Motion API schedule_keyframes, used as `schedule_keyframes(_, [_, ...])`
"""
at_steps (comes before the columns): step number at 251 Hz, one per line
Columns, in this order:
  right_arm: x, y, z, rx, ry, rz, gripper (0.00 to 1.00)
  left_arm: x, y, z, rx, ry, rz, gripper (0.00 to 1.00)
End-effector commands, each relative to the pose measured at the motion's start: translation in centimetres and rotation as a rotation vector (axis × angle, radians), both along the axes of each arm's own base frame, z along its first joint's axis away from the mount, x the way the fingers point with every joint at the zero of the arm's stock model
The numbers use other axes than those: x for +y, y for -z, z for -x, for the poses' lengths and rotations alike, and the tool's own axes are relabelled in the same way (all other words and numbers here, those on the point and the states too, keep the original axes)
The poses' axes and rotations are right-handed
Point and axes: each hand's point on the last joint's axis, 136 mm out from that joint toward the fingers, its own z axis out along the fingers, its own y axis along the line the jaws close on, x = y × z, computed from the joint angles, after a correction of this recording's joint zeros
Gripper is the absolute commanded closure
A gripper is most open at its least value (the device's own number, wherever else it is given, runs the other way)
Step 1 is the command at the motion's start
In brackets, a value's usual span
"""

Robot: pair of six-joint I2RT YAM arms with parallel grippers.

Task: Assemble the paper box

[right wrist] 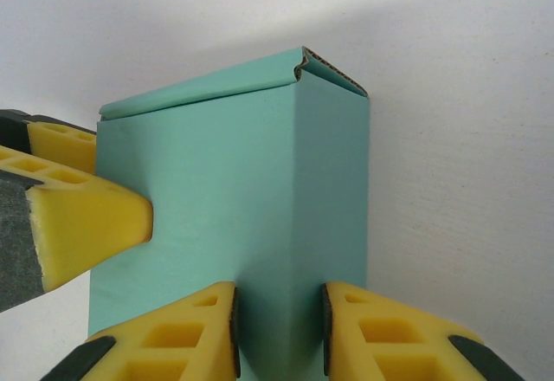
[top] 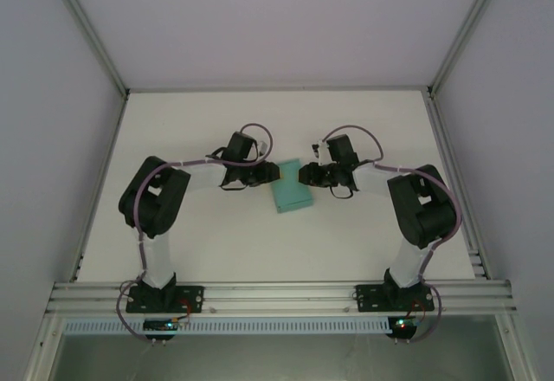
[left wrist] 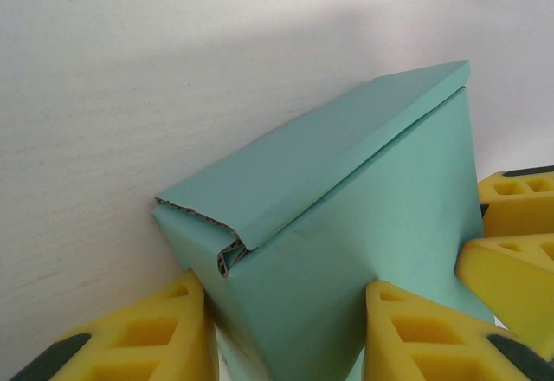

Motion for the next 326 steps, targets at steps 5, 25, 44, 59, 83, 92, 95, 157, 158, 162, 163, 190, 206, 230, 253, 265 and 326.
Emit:
schedule_keyframes(5, [0.3, 4.5, 4.9, 0.185, -0.052, 0.068, 0.74, -1.0, 3.4, 2.5, 0.096, 0.038, -0.010, 1.00])
schedule_keyframes(25, [-0.3, 4.8, 5.0, 0.186, -0.033, 0.114, 0.75, -0.7, 3.0, 2.3, 0.094, 0.038, -0.016, 0.85])
schedule_keyframes(44, [-1.3, 5.1, 5.0, 0.179, 0.005, 0.184, 0.76, -0.3, 2.3, 2.2, 0.077, 0.037, -0.032, 0.56])
schedule_keyframes(59, [-2.3, 5.4, 5.1, 0.173, 0.044, 0.256, 0.78, 0.1, 1.3, 2.0, 0.051, 0.032, -0.054, 0.43])
schedule_keyframes(83, [-3.3, 5.5, 5.1, 0.163, 0.099, 0.307, 0.78, 0.9, -0.6, 2.0, 0.010, 0.024, -0.076, 0.31])
schedule_keyframes(92, [-3.3, 5.4, 5.2, 0.159, 0.108, 0.308, 0.78, 1.1, -1.3, 2.2, -0.002, 0.025, -0.079, 0.25])
schedule_keyframes(95, [-3.3, 5.4, 5.2, 0.157, 0.109, 0.307, 0.78, 1.1, -1.6, 2.3, -0.006, 0.028, -0.081, 0.24])
schedule_keyframes(157, [-3.4, 5.3, 5.7, 0.155, 0.148, 0.343, 0.78, 1.7, -2.6, 6.9, 0.069, 0.086, -0.081, 0.15])
schedule_keyframes(158, [-3.4, 5.3, 5.7, 0.154, 0.149, 0.342, 0.78, 1.8, -2.6, 7.0, 0.070, 0.088, -0.082, 0.16])
schedule_keyframes(162, [-3.3, 5.3, 5.7, 0.155, 0.151, 0.338, 0.78, 1.8, -2.5, 7.4, 0.075, 0.094, -0.085, 0.16])
schedule_keyframes(163, [-3.4, 5.4, 5.7, 0.155, 0.152, 0.338, 0.78, 1.8, -2.4, 7.6, 0.077, 0.096, -0.087, 0.16])
schedule_keyframes(190, [-3.2, 5.3, 5.8, 0.155, 0.161, 0.325, 0.78, 1.2, -1.6, 9.8, 0.121, 0.140, -0.071, 0.22])
schedule_keyframes(206, [-3.1, 5.4, 5.9, 0.154, 0.158, 0.323, 0.78, 0.6, -1.2, 10.4, 0.144, 0.156, -0.038, 0.24])
schedule_keyframes(230, [-2.9, 5.5, 6.0, 0.156, 0.151, 0.322, 0.78, -0.4, -0.5, 10.2, 0.151, 0.157, 0.006, 0.33])
schedule_keyframes(253, [-2.7, 5.7, 6.4, 0.170, 0.142, 0.310, 0.78, -0.8, 0.3, 9.5, 0.153, 0.148, 0.011, 0.42])
schedule_keyframes(265, [-2.7, 5.7, 6.6, 0.175, 0.141, 0.308, 0.78, -0.9, 0.7, 9.3, 0.155, 0.146, 0.011, 0.45])
schedule_keyframes(326, [-2.9, 6.2, 7.2, 0.194, 0.139, 0.303, 0.79, -0.4, 2.4, 8.5, 0.178, 0.100, 0.031, 0.71])
